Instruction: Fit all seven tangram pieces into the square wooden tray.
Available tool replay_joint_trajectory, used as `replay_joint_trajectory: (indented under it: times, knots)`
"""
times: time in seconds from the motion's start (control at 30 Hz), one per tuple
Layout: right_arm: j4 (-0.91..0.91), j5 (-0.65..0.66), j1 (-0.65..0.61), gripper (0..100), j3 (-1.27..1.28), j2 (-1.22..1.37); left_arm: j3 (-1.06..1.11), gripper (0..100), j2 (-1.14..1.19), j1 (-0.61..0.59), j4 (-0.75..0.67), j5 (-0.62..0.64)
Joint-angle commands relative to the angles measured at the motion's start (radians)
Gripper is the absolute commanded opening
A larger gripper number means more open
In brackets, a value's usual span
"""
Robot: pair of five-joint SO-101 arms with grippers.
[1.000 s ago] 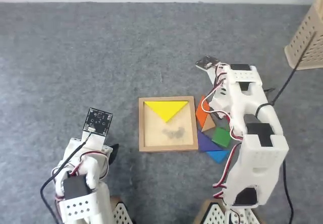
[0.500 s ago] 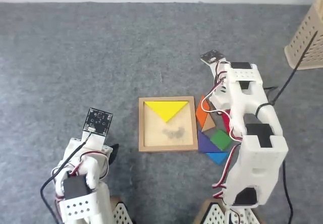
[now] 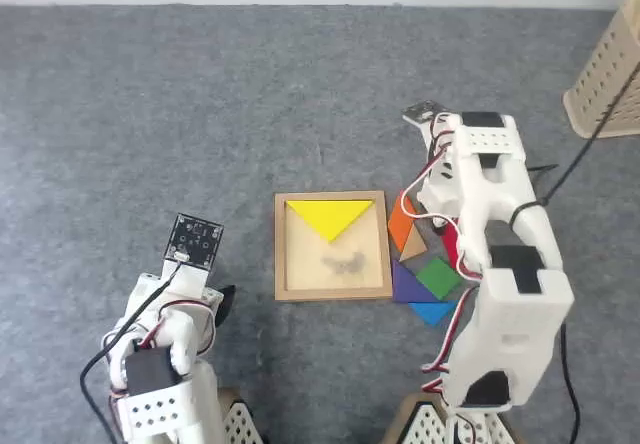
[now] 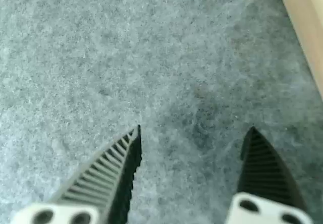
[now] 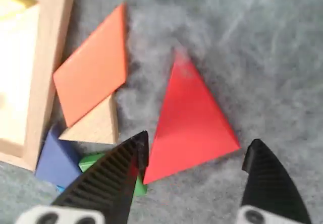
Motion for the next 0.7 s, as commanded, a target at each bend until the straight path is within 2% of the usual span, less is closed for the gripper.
replay_joint_trajectory:
  times: [0.0, 0.1, 0.23, 0.53, 0.67]
  knots:
    - [-0.079, -0.008, 0.022, 30.3, 0.117, -0.124, -0.013, 30, -0.017, 0.002, 0.002, 0.006]
    - [-0.156, -0.005, 0.038, 31.0, 0.19, -0.139, -0.013, 30, -0.017, 0.002, 0.002, 0.006]
    - [-0.171, -0.006, 0.053, 35.4, 0.192, -0.139, -0.013, 30, -0.017, 0.002, 0.002, 0.006]
    - [-0.202, 0.034, 0.047, 35.5, 0.192, -0.061, -0.013, 30, -0.017, 0.002, 0.002, 0.006]
    - [-0.22, 0.011, 0.05, 34.3, 0.183, -0.007, -0.013, 30, -0.017, 0.002, 0.002, 0.006]
